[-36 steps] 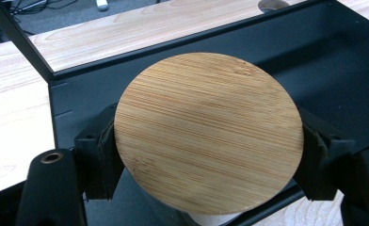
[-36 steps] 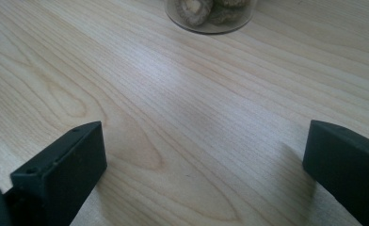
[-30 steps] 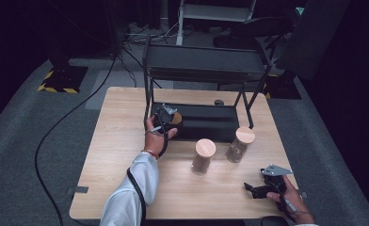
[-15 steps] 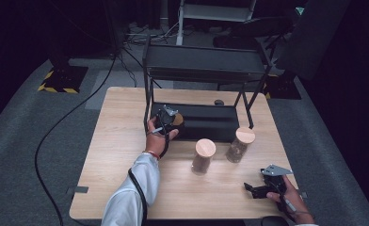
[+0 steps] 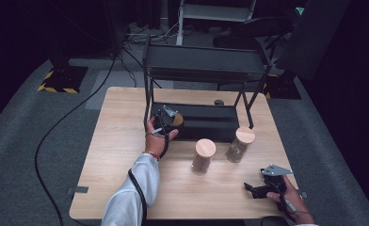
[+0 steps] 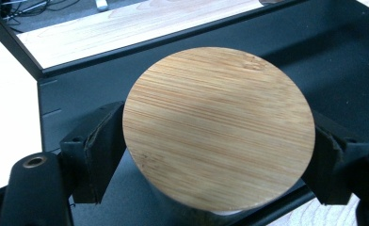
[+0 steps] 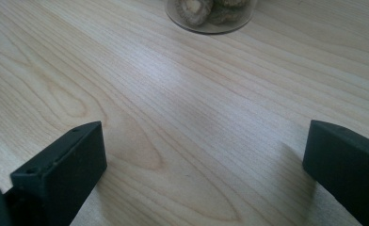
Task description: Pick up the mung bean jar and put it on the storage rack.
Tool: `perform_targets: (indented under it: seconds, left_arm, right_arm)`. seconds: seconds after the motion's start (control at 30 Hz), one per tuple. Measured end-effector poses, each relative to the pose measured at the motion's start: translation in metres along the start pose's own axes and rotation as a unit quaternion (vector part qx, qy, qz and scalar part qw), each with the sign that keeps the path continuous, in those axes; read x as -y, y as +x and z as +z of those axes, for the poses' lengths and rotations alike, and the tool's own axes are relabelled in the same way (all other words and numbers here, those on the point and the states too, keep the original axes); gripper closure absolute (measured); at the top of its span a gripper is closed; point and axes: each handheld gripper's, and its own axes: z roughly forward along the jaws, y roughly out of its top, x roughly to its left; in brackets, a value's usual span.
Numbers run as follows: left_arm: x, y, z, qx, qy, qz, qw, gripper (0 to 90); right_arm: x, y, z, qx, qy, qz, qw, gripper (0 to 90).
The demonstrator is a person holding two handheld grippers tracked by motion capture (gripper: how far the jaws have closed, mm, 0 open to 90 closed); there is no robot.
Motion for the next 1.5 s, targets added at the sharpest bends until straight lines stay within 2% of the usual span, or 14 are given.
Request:
perform_targets:
  seconds: [0.1,0.33,0.5,0.63,0.8,1.0,1.13,1.5]
  left_arm:
    - [0.0,-0.001,0.0,-0.002,0.005,0.012,0.9999,14.9]
    - [0.004,-0.005,-0.004,-0.016,0.002,0.024,0.9996,8.9]
    - [0.006,-0.003,-0.007,-0.013,0.002,0.03,0.9995,6.0]
    - [0.007,-0.004,-0.01,-0.01,0.001,0.042,0.999,3.2]
    - [0.009,-0.007,-0.015,-0.014,0.0,0.063,0.9979,2.7]
    - [0.013,-0.01,-0.025,-0.012,-0.009,0.077,0.9969,2.7]
    - [0.016,-0.013,-0.03,-0.018,-0.005,0.102,0.9946,2.7]
    - [0.026,-0.01,-0.045,-0.011,-0.012,0.121,0.9925,2.4]
  right_arm:
    - [0.0,0.0,0.0,0.0,0.0,0.0,1.0,0.0]
    - [0.0,0.0,0.0,0.0,0.0,0.0,1.0,0.0]
    - [0.0,0.0,0.0,0.0,0.0,0.0,1.0,0.0]
    - [0.0,0.0,0.0,0.0,0.0,0.0,1.0,0.0]
    - [0.0,0.0,0.0,0.0,0.0,0.0,1.0,0.0]
    - [0.0,0.0,0.0,0.0,0.0,0.0,1.0,0.0]
    - [0.0,0.0,0.0,0.0,0.0,0.0,1.0,0.0]
    - [0.0,0.0,0.0,0.0,0.0,0.0,1.0,0.0]
